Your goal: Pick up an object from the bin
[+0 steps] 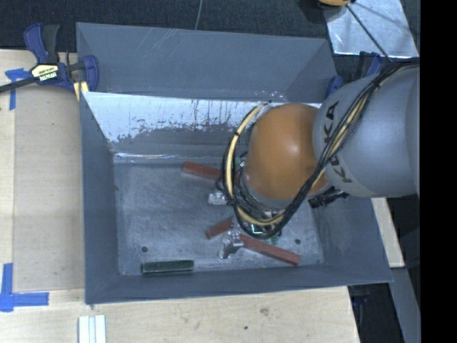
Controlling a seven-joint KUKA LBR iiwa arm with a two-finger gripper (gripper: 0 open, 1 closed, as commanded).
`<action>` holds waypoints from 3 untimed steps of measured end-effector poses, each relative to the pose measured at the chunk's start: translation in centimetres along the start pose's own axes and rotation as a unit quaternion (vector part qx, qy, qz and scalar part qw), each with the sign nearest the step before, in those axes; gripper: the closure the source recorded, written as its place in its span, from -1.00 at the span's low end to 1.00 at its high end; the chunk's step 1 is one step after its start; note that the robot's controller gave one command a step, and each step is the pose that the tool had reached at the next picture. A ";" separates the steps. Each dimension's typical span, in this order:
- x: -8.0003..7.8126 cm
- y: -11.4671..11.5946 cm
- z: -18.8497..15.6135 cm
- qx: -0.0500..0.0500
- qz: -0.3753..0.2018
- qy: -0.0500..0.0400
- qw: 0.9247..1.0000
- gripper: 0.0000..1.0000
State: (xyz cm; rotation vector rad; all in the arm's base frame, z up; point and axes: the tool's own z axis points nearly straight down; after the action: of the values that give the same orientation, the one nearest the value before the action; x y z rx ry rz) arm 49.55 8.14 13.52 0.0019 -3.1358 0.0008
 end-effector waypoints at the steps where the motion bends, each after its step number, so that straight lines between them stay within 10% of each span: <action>1: -0.2 0.0 -0.4 -0.001 0.001 -0.004 1.000 -1.00; 2: -4.3 -3.6 5.5 -0.002 -0.025 -0.023 0.999 1.00; 3: -4.3 -3.6 5.5 -0.002 -0.025 -0.023 0.999 1.00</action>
Offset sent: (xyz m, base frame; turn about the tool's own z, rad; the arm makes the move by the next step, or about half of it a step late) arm 0.0316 -0.0369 -0.0652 -0.0513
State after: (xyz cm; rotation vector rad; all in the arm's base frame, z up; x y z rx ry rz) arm 53.83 4.58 7.99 0.0800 -3.1804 -0.0073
